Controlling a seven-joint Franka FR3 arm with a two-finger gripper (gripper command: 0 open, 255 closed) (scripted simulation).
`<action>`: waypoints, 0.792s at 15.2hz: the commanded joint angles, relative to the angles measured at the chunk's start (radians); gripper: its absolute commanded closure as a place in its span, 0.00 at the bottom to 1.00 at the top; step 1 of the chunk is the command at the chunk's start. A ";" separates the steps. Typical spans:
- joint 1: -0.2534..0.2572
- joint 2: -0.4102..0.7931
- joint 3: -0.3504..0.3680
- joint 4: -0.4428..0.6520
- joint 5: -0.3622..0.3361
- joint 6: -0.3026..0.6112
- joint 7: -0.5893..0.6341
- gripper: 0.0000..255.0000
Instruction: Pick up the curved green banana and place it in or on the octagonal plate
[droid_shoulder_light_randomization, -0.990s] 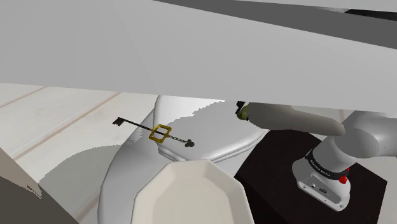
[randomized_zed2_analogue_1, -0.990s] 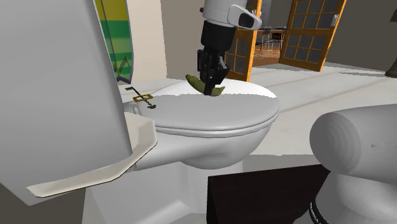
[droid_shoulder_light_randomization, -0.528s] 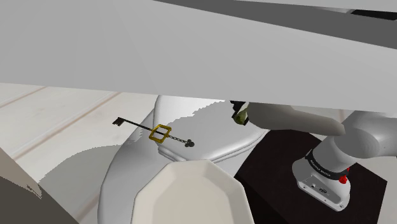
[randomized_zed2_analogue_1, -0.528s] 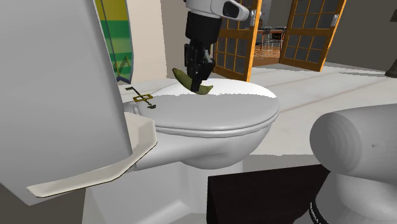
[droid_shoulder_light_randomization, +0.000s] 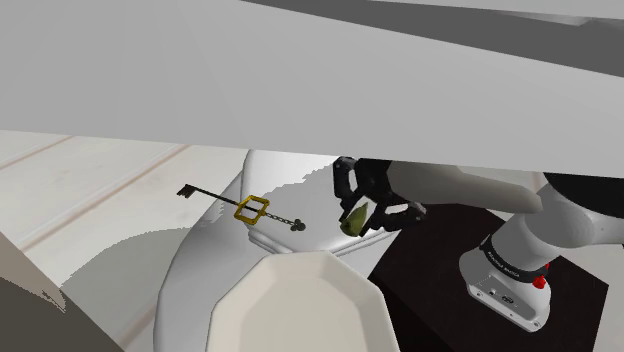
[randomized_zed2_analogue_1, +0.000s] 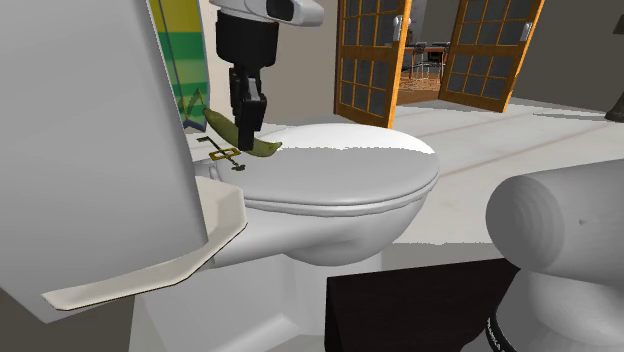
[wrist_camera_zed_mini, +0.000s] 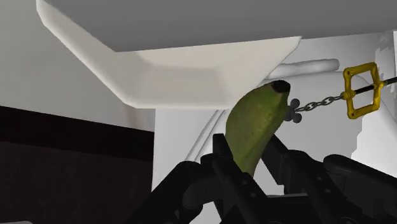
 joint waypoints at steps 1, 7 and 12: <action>-0.013 0.017 0.061 0.053 0.013 0.005 0.050 1.00; 0.038 0.064 -0.036 0.032 -0.144 0.039 0.133 0.00; 0.027 0.056 -0.039 0.041 -0.245 -0.008 0.072 0.00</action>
